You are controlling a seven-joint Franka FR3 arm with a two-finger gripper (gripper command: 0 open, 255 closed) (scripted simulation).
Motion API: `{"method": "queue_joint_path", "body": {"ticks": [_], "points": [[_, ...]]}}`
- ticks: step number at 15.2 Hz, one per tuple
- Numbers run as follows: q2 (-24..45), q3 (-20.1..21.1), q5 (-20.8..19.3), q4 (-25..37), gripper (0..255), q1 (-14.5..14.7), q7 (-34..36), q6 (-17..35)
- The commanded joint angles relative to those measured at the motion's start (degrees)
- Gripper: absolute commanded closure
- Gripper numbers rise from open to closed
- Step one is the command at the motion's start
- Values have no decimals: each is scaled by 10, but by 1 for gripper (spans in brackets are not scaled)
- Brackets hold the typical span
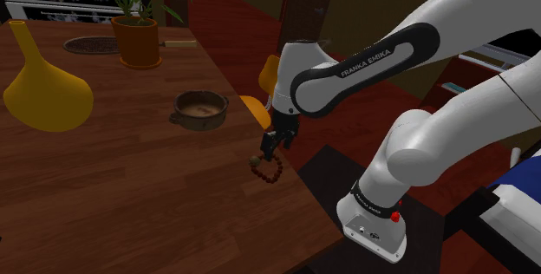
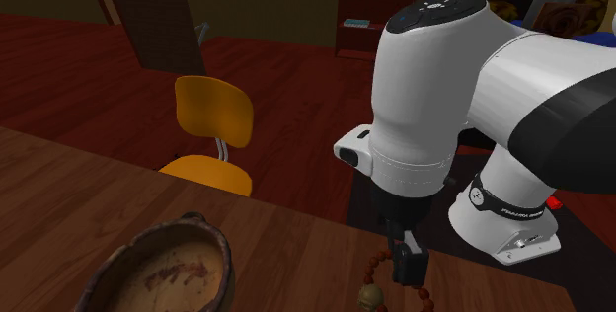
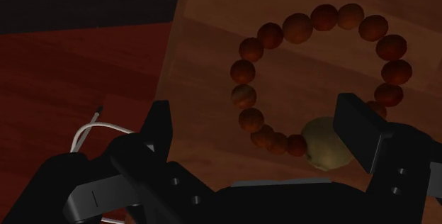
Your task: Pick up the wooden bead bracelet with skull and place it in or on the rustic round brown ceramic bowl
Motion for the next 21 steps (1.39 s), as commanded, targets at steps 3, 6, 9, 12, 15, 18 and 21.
{"method": "queue_joint_path", "body": {"ticks": [3, 6, 9, 12, 15, 18, 21], "points": [[7, 2, 2, -2, 0, 1, 0, 10], [7, 2, 2, -2, 0, 1, 0, 10], [7, 2, 1, -2, 255, 1, 0, 10], [7, 2, 1, -2, 255, 1, 0, 10], [7, 2, 1, -2, 255, 1, 0, 10], [7, 2, 2, -2, 255, 1, 0, 10], [-18, -2, -3, 7, 255, 0, 3, -24]]}}
